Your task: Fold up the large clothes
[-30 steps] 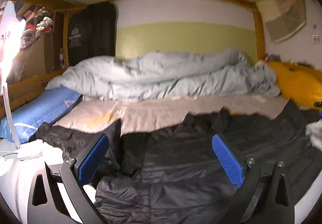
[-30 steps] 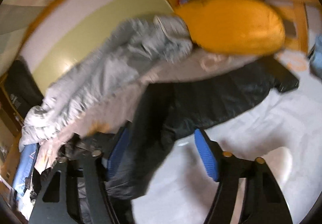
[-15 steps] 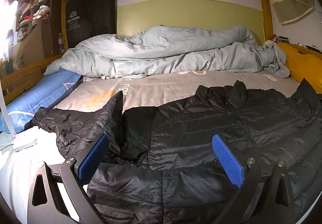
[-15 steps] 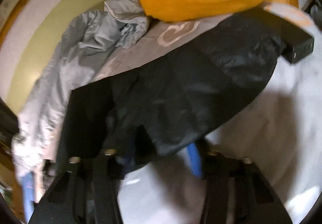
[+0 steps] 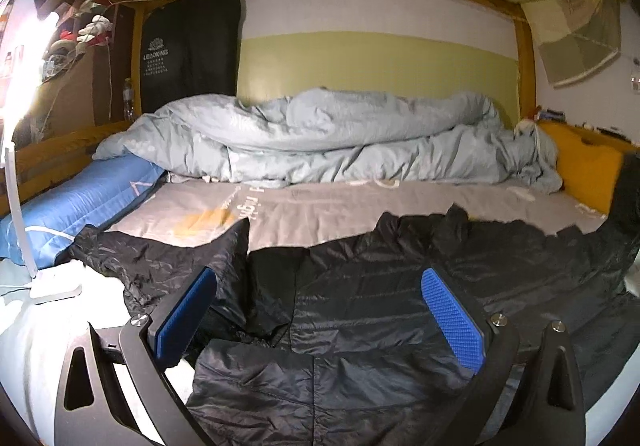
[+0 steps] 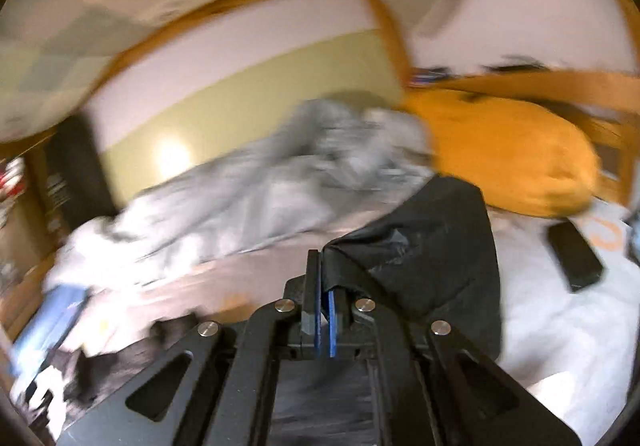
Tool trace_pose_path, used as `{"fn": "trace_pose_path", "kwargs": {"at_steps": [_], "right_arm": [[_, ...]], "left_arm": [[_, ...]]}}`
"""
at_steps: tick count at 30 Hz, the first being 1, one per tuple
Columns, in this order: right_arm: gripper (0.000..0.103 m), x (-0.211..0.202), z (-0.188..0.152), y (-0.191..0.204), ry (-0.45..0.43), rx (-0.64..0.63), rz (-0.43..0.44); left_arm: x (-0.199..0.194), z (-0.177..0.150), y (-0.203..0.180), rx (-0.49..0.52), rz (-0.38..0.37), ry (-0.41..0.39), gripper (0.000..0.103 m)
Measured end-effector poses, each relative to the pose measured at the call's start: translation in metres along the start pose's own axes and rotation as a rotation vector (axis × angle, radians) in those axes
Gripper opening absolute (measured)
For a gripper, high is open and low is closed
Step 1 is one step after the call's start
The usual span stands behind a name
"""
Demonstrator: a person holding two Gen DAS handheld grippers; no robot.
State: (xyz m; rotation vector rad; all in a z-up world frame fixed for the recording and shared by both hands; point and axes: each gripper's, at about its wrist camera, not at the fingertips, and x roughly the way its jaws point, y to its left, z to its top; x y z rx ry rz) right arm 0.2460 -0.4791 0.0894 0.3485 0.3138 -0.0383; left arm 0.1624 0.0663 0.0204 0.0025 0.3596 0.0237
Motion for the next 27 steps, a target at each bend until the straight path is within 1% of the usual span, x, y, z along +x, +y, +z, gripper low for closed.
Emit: {"fn": "trace_pose_path", "kwargs": {"at_steps": [3, 5, 8, 11, 13, 14, 16, 18, 19, 20, 21, 22, 24, 25, 26, 27], "right_arm": [[0.002, -0.005, -0.020, 0.068, 0.051, -0.090, 0.128], [0.002, 0.002, -0.042, 0.107, 0.098, -0.159, 0.170], [0.002, 0.027, -0.087, 0.149, 0.204, -0.225, 0.186], [0.002, 0.060, -0.133, 0.170, 0.325, -0.293, 0.167], [0.003, 0.080, -0.159, 0.173, 0.388, -0.333, 0.142], [0.005, 0.087, -0.168, 0.172, 0.426, -0.333, 0.142], [0.006, 0.096, -0.179, 0.168, 0.506, -0.309, 0.162], [0.008, 0.096, -0.185, 0.161, 0.544, -0.273, 0.178], [0.012, 0.093, -0.184, 0.156, 0.554, -0.257, 0.189], [0.022, 0.088, -0.182, 0.151, 0.569, -0.240, 0.201], [0.027, 0.086, -0.179, 0.149, 0.579, -0.224, 0.212], [0.033, 0.077, -0.174, 0.144, 0.581, -0.201, 0.233], [0.033, 0.065, -0.165, 0.144, 0.568, -0.190, 0.252], [0.036, 0.053, -0.157, 0.140, 0.542, -0.193, 0.255], [0.041, 0.043, -0.149, 0.137, 0.502, -0.191, 0.246], [0.044, 0.035, -0.141, 0.136, 0.463, -0.186, 0.228]], "left_arm": [[-0.011, 0.003, 0.004, -0.005, 0.002, -0.016, 0.103], [-0.017, 0.004, 0.008, -0.012, 0.004, -0.027, 0.103], [-0.021, 0.006, 0.016, -0.030, 0.013, -0.031, 0.103], [-0.020, 0.006, 0.022, -0.042, 0.017, -0.027, 0.103], [-0.018, 0.004, 0.023, -0.028, 0.025, -0.023, 0.103], [-0.016, 0.003, 0.022, -0.020, 0.031, -0.021, 0.103], [-0.013, 0.000, 0.020, -0.005, 0.035, -0.012, 0.103], [-0.009, -0.002, 0.018, 0.004, 0.030, -0.002, 0.103], [-0.008, -0.004, 0.016, 0.010, 0.025, 0.003, 0.103], [-0.008, -0.005, 0.014, 0.016, 0.021, 0.006, 0.103], [-0.007, -0.006, 0.012, 0.024, 0.017, 0.008, 0.103], [-0.008, -0.008, 0.008, 0.038, 0.011, 0.011, 0.103], [-0.008, -0.009, 0.000, 0.056, -0.005, 0.017, 0.103], [-0.009, -0.009, -0.006, 0.067, -0.024, 0.023, 0.103], [-0.010, -0.008, -0.013, 0.079, -0.040, 0.025, 0.103], [-0.012, -0.006, -0.021, 0.097, -0.056, 0.022, 0.103]]}}
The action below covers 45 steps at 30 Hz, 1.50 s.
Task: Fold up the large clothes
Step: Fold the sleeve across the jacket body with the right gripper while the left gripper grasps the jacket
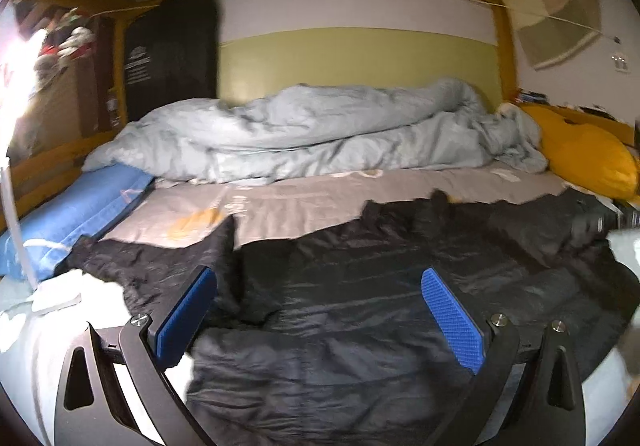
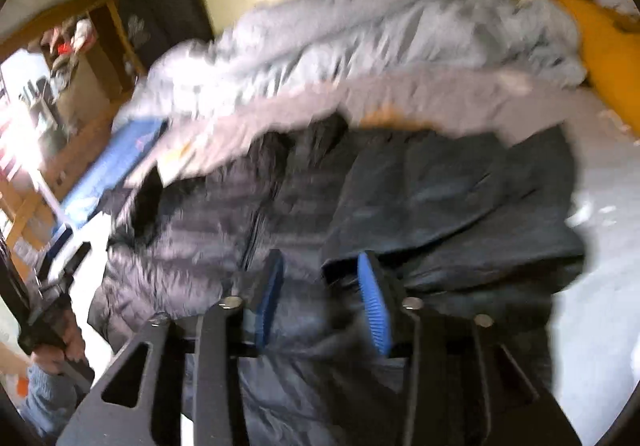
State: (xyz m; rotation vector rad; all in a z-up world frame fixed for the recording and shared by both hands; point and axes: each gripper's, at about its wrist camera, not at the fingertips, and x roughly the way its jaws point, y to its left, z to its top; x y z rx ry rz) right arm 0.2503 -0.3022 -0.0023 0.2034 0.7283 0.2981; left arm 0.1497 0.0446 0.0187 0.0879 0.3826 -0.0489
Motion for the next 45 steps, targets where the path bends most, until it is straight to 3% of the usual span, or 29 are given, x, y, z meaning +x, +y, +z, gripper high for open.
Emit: {"fn": "trace_pose_path", "kwargs": {"at_steps": [4, 7, 9, 12, 15, 18, 20, 22, 25, 28, 29, 30, 32, 37, 40, 45], "right_arm": [[0.049, -0.050, 0.014, -0.020, -0.193, 0.053, -0.134], [0.049, -0.059, 0.021, -0.048, -0.226, 0.088, -0.264], [0.046, -0.058, 0.024, -0.071, -0.200, 0.151, -0.289], [0.040, -0.051, 0.022, -0.104, -0.123, 0.259, -0.241], [0.040, -0.034, 0.018, -0.122, -0.021, 0.308, -0.232], [0.039, -0.007, 0.011, -0.133, 0.100, 0.323, -0.188], [0.038, 0.011, 0.007, -0.145, 0.171, 0.324, -0.205], [0.038, 0.022, 0.001, -0.160, 0.202, 0.384, -0.222], [0.036, 0.026, -0.003, -0.168, 0.228, 0.430, -0.164], [0.034, 0.019, -0.001, -0.166, 0.200, 0.430, -0.181], [0.033, 0.012, 0.001, -0.165, 0.178, 0.435, -0.183], [0.032, 0.008, 0.002, -0.166, 0.156, 0.441, -0.185], [0.032, -0.010, 0.006, -0.164, 0.093, 0.450, -0.200], [0.032, -0.045, 0.015, -0.168, -0.043, 0.459, -0.274], [0.032, -0.050, 0.017, -0.175, -0.054, 0.477, -0.280], [0.032, -0.044, 0.022, -0.170, -0.054, 0.419, -0.310]], "left_arm": [[0.003, 0.022, -0.042, 0.072, -0.101, 0.016, 0.103], [0.018, 0.038, -0.086, 0.131, -0.174, 0.070, 0.103], [0.034, 0.044, -0.122, 0.194, -0.213, 0.125, 0.103], [0.057, 0.047, -0.177, 0.284, -0.291, 0.187, 0.103], [0.077, 0.046, -0.217, 0.323, -0.313, 0.229, 0.103], [0.108, 0.047, -0.244, 0.303, -0.294, 0.281, 0.103], [0.131, 0.047, -0.253, 0.278, -0.290, 0.332, 0.103], [0.145, 0.046, -0.258, 0.255, -0.295, 0.360, 0.101], [0.146, 0.051, -0.260, 0.215, -0.358, 0.341, 0.098], [0.129, 0.057, -0.272, 0.252, -0.434, 0.260, 0.094], [0.124, 0.058, -0.278, 0.280, -0.454, 0.243, 0.081], [0.122, 0.059, -0.286, 0.312, -0.482, 0.241, 0.061], [0.122, 0.061, -0.300, 0.347, -0.516, 0.259, 0.050], [0.140, 0.065, -0.328, 0.365, -0.528, 0.287, 0.050], [0.169, 0.064, -0.339, 0.325, -0.544, 0.380, 0.054], [0.203, 0.053, -0.348, 0.293, -0.549, 0.467, 0.063]]}}
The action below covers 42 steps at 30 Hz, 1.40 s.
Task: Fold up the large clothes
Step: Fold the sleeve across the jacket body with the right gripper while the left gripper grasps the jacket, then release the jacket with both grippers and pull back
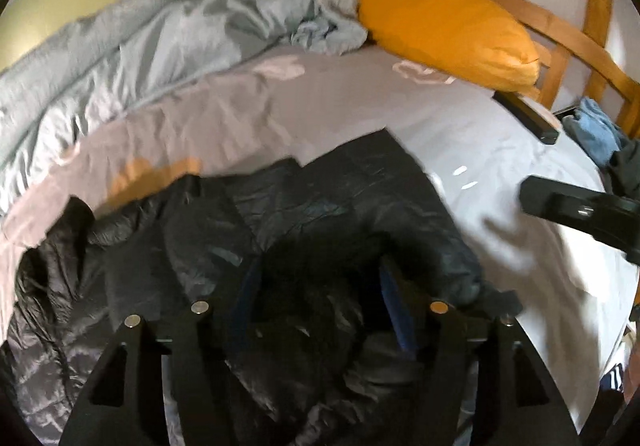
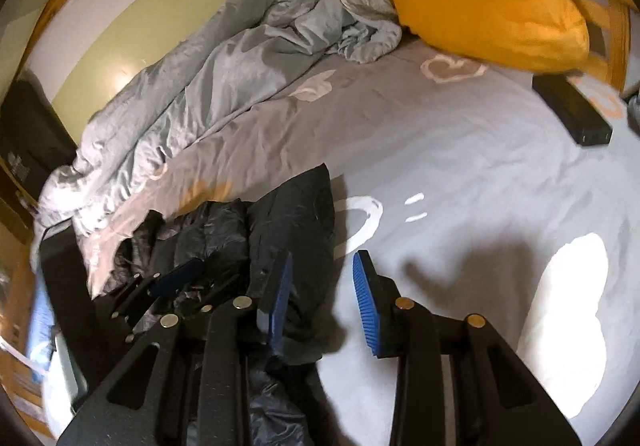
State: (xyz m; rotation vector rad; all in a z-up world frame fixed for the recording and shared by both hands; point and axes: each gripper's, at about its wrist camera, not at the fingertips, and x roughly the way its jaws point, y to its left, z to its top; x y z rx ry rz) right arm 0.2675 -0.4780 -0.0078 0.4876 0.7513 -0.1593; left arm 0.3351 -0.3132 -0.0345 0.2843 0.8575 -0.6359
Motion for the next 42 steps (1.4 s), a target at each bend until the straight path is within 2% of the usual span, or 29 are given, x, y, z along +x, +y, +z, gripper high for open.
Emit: {"fn": "trace_pose_path", "kwargs": {"at_steps": [1, 2, 3, 4, 6, 10, 12, 13, 16, 18, 21, 24, 27, 31, 35, 38, 42], "right_arm": [[0.032, 0.002, 0.000, 0.003, 0.002, -0.018, 0.004], [0.032, 0.003, -0.001, 0.006, 0.005, -0.035, 0.010], [0.032, 0.004, -0.001, 0.008, 0.008, -0.046, 0.013], [0.032, 0.005, -0.001, 0.010, 0.009, -0.057, 0.018], [0.032, 0.003, -0.003, 0.013, 0.003, -0.074, 0.024], [0.032, -0.002, -0.008, 0.028, -0.024, -0.137, 0.107], [0.032, 0.000, -0.013, 0.041, 0.003, -0.179, 0.157], [0.032, 0.004, -0.018, 0.049, 0.035, -0.212, 0.178], [0.032, 0.021, -0.033, 0.066, 0.115, -0.271, 0.114], [0.032, 0.031, -0.040, 0.068, 0.131, -0.257, 0.105], [0.032, 0.039, -0.045, 0.074, 0.144, -0.242, 0.137], [0.030, 0.042, -0.054, 0.088, 0.148, -0.304, 0.146], [0.029, 0.052, -0.066, 0.095, 0.180, -0.354, 0.133], [0.029, 0.061, -0.068, 0.098, 0.186, -0.347, 0.117], [0.031, 0.046, -0.066, 0.102, 0.116, -0.363, 0.143], [0.036, 0.040, -0.064, 0.103, 0.078, -0.373, 0.140], [0.036, 0.061, -0.067, 0.099, 0.152, -0.362, 0.061]], "left_arm": [[0.004, 0.000, 0.004, -0.016, -0.006, 0.009, 0.063], [0.004, -0.002, 0.007, -0.023, -0.007, 0.010, 0.058], [0.004, -0.003, 0.011, -0.033, -0.006, 0.013, 0.023], [0.004, -0.005, 0.016, -0.049, -0.001, 0.022, 0.012], [-0.011, -0.009, 0.033, -0.121, 0.032, -0.024, 0.013], [-0.064, -0.015, 0.072, -0.185, 0.122, -0.159, 0.012], [-0.087, -0.020, 0.088, -0.196, 0.172, -0.192, 0.012], [-0.103, -0.026, 0.101, -0.199, 0.223, -0.210, 0.012], [-0.137, -0.045, 0.136, -0.224, 0.338, -0.239, 0.012], [-0.153, -0.060, 0.162, -0.277, 0.382, -0.242, 0.012], [-0.167, -0.087, 0.198, -0.350, 0.436, -0.234, 0.012], [-0.170, -0.117, 0.232, -0.424, 0.494, -0.204, 0.012], [-0.169, -0.141, 0.256, -0.468, 0.512, -0.171, 0.012], [-0.165, -0.162, 0.265, -0.465, 0.567, -0.147, 0.012], [-0.168, -0.178, 0.271, -0.459, 0.627, -0.128, 0.012], [-0.172, -0.189, 0.282, -0.484, 0.629, -0.118, 0.012], [-0.182, -0.203, 0.287, -0.510, 0.610, -0.169, 0.013]]}}
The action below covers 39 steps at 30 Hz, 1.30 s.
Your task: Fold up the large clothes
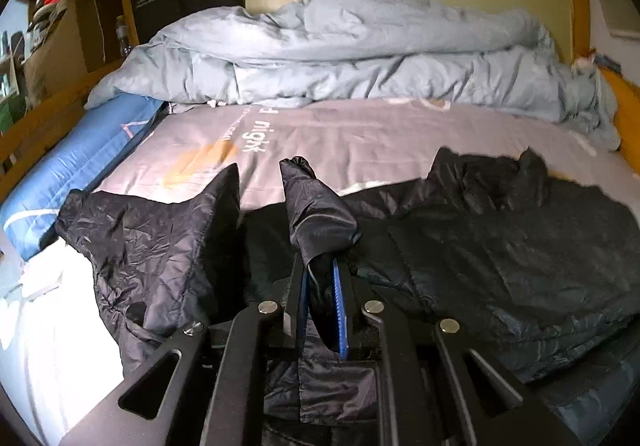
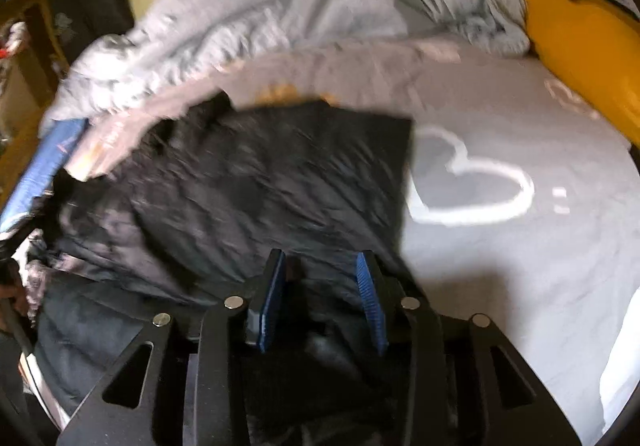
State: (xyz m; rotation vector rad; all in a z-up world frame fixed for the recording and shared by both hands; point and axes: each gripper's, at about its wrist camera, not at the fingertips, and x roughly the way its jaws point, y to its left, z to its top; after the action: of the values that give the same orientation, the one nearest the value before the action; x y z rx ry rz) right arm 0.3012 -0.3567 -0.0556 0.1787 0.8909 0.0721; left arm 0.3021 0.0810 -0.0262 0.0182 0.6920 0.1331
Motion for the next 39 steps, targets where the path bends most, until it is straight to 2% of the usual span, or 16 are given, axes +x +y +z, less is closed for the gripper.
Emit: {"fn": "trace_pose_path", "kwargs": {"at_steps": [2, 4, 7, 8, 9, 11, 14, 16, 17, 22, 24, 26, 28, 33, 35, 39], "right_arm": [[0.037, 0.007, -0.001, -0.006, 0.028, 0.015, -0.006], [0.038, 0.006, -0.001, -0.010, 0.025, 0.019, -0.010], [0.038, -0.001, 0.000, -0.009, 0.005, 0.012, -0.018], [0.039, -0.005, 0.001, -0.007, -0.008, 0.006, -0.021], [0.040, -0.008, 0.001, -0.005, -0.020, -0.001, -0.020], [0.046, -0.018, 0.001, -0.001, -0.053, -0.019, -0.010], [0.055, -0.032, 0.000, 0.006, -0.097, -0.029, -0.011], [0.062, -0.041, 0.000, 0.008, -0.123, -0.023, -0.002], [0.063, -0.045, 0.000, 0.009, -0.136, -0.019, 0.001], [0.075, -0.063, 0.002, 0.017, -0.207, -0.012, 0.000], [0.080, -0.071, 0.003, 0.021, -0.239, -0.030, -0.001], [0.093, -0.080, 0.002, 0.025, -0.282, -0.036, -0.008], [0.098, -0.085, 0.002, 0.028, -0.315, -0.036, -0.010], [0.099, -0.079, 0.003, 0.030, -0.318, -0.036, -0.024], [0.099, -0.074, 0.005, 0.028, -0.302, -0.046, -0.029], [0.099, -0.070, 0.006, 0.018, -0.306, -0.022, -0.042]], "left_arm": [[-0.010, -0.002, 0.003, 0.008, -0.030, -0.035, 0.013], [-0.022, -0.003, 0.001, 0.033, -0.023, -0.063, 0.017], [-0.042, -0.004, -0.001, 0.043, 0.029, -0.092, 0.032], [-0.052, -0.005, 0.000, 0.044, 0.020, -0.111, 0.040], [-0.060, -0.004, 0.002, 0.044, 0.010, -0.131, 0.053], [-0.081, -0.003, 0.009, 0.036, 0.002, -0.183, 0.068], [-0.102, 0.000, 0.026, 0.001, -0.034, -0.219, 0.072], [-0.111, 0.001, 0.041, -0.031, -0.047, -0.232, 0.078], [-0.115, 0.001, 0.049, -0.047, -0.050, -0.241, 0.084], [-0.133, -0.018, 0.097, -0.140, -0.037, -0.311, 0.086], [-0.136, -0.021, 0.112, -0.136, -0.053, -0.304, 0.086], [-0.136, -0.019, 0.127, -0.154, -0.058, -0.306, 0.086], [-0.136, -0.016, 0.145, -0.190, -0.055, -0.317, 0.090], [-0.110, -0.006, 0.181, -0.221, -0.049, -0.260, 0.098], [-0.092, -0.004, 0.197, -0.268, -0.032, -0.218, 0.103], [-0.047, -0.004, 0.231, -0.374, -0.031, -0.121, 0.103]]}}
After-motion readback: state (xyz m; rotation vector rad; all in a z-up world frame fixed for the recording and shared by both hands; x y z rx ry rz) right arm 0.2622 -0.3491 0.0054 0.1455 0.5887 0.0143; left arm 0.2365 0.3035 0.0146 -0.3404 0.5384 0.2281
